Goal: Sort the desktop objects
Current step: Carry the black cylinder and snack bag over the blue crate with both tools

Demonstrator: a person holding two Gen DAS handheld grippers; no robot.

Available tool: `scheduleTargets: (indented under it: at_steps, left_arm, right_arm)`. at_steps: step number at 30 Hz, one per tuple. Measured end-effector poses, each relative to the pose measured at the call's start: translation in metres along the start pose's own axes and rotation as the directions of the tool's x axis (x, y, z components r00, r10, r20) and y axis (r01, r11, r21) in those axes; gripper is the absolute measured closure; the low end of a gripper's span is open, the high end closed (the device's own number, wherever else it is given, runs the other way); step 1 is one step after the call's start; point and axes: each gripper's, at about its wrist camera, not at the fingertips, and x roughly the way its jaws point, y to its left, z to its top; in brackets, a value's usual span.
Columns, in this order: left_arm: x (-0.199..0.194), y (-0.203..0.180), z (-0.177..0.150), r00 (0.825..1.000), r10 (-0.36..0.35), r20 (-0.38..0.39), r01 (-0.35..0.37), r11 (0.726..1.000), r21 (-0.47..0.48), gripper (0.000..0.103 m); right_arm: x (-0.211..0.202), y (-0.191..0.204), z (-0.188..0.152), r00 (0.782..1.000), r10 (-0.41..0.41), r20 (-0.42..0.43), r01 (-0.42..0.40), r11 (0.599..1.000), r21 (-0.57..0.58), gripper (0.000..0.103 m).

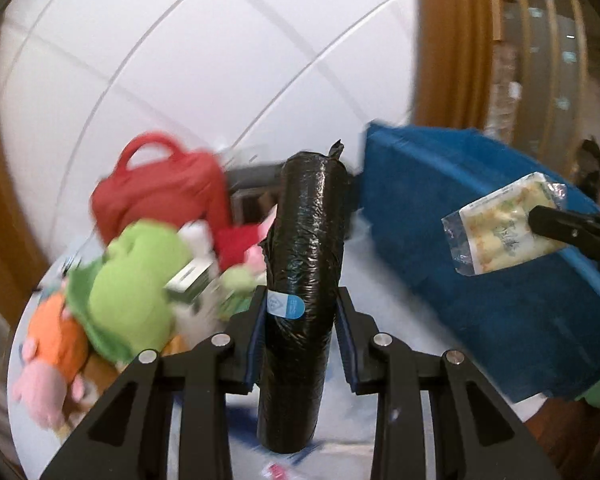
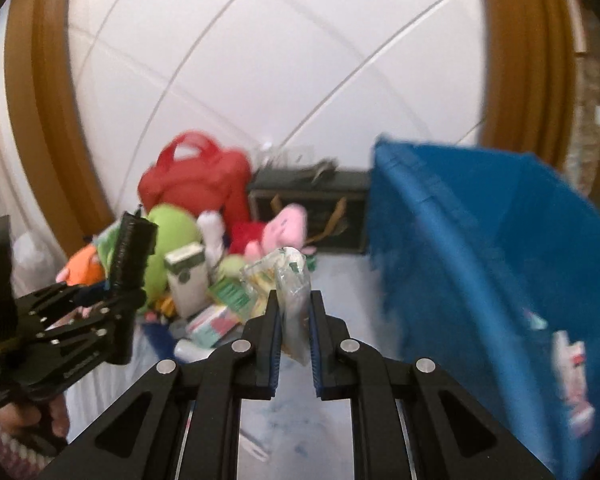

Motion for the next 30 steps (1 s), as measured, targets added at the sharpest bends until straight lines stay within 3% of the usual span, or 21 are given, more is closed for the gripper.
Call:
scheduleTargets:
  at_steps: [1, 7, 9, 11, 13, 14, 19, 21, 24, 30]
  left_arm:
    - [-0.003, -0.012, 0.007, 1.0, -0.01, 0.016, 0.01, 1.0, 0.018, 0.072]
    - [-0.025, -0.092, 0.048, 0.989, -0.095, 0.118, 0.083, 0.992, 0.096, 0.072]
    - [-0.032, -0.118, 0.058, 0.982, -0.109, 0.151, 0.093, 0.99, 0.107, 0.072]
    - [-0.039, -0.146, 0.069, 0.977, -0.121, 0.178, 0.102, 0.989, 0.111, 0.072]
    - [-0.045, -0.177, 0.078, 0.972, -0.121, 0.199, 0.1, 0.988, 0.113, 0.072]
    - [-0.048, -0.195, 0.083, 0.971, -0.118, 0.21, 0.095, 0.989, 0.117, 0.072]
    - [-0.052, -0.28, 0.104, 0.963, -0.095, 0.251, 0.069, 0.991, 0.111, 0.072]
    - [-0.05, -0.315, 0.11, 0.964, -0.09, 0.251, 0.063, 0.992, 0.113, 0.072]
    - [-0.038, -0.359, 0.11, 0.974, -0.077, 0.212, 0.055, 0.993, 0.107, 0.072]
    - [0.001, -0.409, 0.088, 0.998, -0.062, 0.02, 0.06, 0.993, 0.099, 0.072]
  right_arm:
    - [-0.027, -0.014, 0.003, 0.998, -0.036, 0.046, 0.035, 0.999, 0.015, 0.091]
    - [-0.088, -0.061, 0.007, 0.982, -0.129, 0.135, 0.119, 0.99, 0.079, 0.091]
    - [-0.117, -0.097, 0.006, 0.968, -0.178, 0.175, 0.162, 0.981, 0.104, 0.091]
    - [-0.125, -0.11, 0.006, 0.965, -0.187, 0.186, 0.169, 0.98, 0.108, 0.091]
    - [-0.142, -0.153, 0.005, 0.955, -0.213, 0.206, 0.193, 0.975, 0.112, 0.091]
    - [-0.142, -0.153, 0.005, 0.955, -0.213, 0.206, 0.193, 0.975, 0.112, 0.091]
    - [-0.147, -0.237, 0.0, 0.962, -0.2, 0.186, 0.183, 0.978, 0.104, 0.091]
    - [-0.15, -0.289, -0.011, 0.974, -0.168, 0.149, 0.155, 0.983, 0.095, 0.091]
    - [-0.145, -0.32, -0.017, 0.981, -0.151, 0.122, 0.142, 0.987, 0.077, 0.091]
    - [-0.118, -0.367, -0.035, 0.995, -0.097, 0.036, 0.096, 0.995, 0.02, 0.091]
